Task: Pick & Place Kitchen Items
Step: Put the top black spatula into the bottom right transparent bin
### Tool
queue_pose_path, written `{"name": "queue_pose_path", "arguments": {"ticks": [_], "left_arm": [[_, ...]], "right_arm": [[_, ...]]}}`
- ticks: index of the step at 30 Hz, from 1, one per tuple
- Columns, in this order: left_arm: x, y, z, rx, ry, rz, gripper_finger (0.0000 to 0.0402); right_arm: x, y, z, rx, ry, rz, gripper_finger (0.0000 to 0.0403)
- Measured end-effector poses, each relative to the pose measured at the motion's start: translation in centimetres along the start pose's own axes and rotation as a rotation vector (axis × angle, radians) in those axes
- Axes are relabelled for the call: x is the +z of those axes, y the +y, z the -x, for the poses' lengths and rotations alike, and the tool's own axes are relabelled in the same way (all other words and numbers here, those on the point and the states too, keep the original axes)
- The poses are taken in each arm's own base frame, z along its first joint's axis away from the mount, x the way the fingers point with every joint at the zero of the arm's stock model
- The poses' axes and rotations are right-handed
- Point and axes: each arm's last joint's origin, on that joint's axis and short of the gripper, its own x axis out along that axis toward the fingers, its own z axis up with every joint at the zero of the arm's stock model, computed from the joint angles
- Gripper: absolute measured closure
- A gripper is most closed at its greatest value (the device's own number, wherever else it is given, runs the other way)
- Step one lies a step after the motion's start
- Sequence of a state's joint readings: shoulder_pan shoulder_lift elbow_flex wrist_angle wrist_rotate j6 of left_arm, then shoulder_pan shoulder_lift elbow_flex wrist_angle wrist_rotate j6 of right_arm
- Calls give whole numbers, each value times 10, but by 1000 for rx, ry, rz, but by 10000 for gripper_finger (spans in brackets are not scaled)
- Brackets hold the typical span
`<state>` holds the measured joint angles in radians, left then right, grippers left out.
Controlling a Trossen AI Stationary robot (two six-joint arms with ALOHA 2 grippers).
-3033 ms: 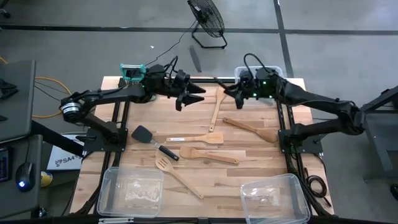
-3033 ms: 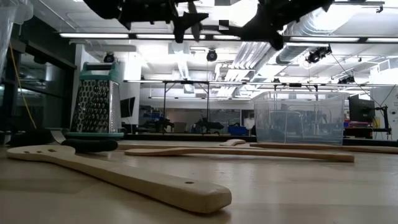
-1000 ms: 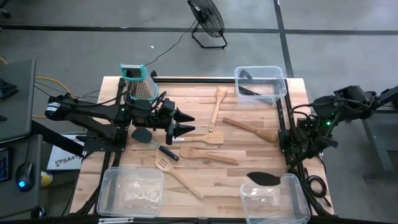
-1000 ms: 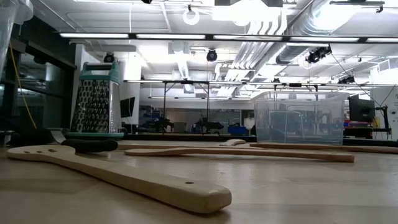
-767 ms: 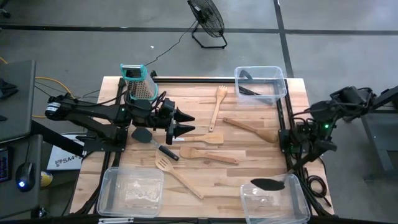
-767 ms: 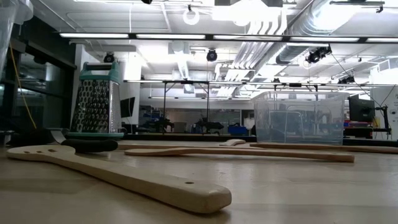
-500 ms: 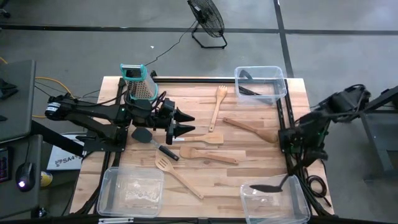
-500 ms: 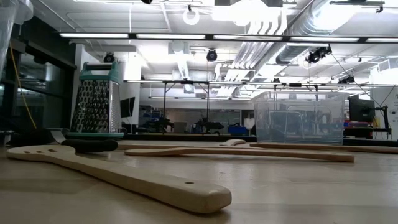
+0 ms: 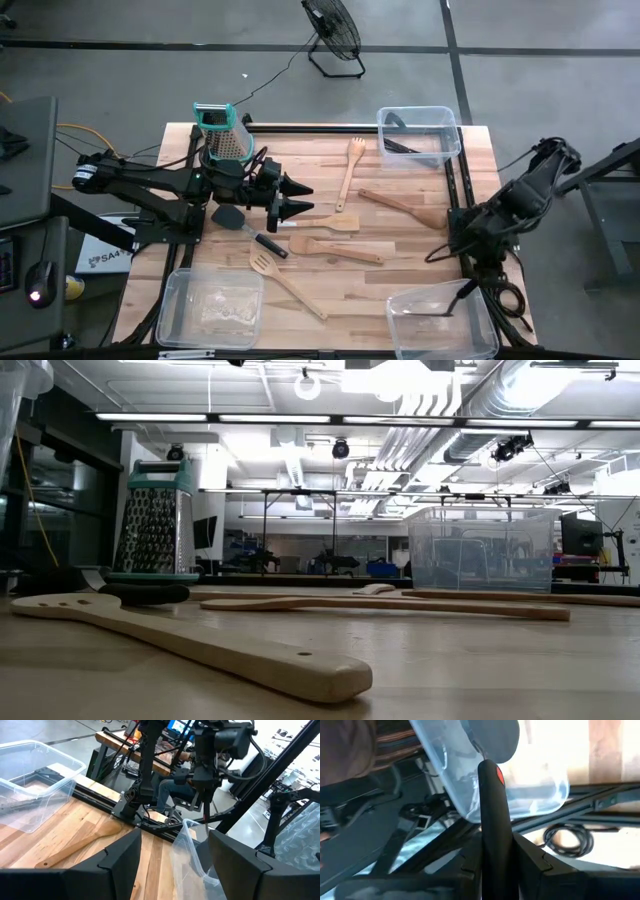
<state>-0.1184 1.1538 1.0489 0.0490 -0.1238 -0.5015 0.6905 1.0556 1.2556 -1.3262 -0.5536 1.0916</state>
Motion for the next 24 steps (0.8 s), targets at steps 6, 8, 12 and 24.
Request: {"name": "queue_pose_path", "arguments": {"ticks": [6,8,12,24], "left_arm": [[0,0,0,0,0,-4,174],[0,0,0,1,2,-5,174],[-1,1,0,7,13,-7,174],[-5,3,0,27,49,-25,175]], "right_arm": [[8,7,-13,-32,33,-4,280],[9,10,-16,-24,33,10,270],[11,15,-17,5,21,31,259],[3,12,-9,50,32,-63,234]]}}
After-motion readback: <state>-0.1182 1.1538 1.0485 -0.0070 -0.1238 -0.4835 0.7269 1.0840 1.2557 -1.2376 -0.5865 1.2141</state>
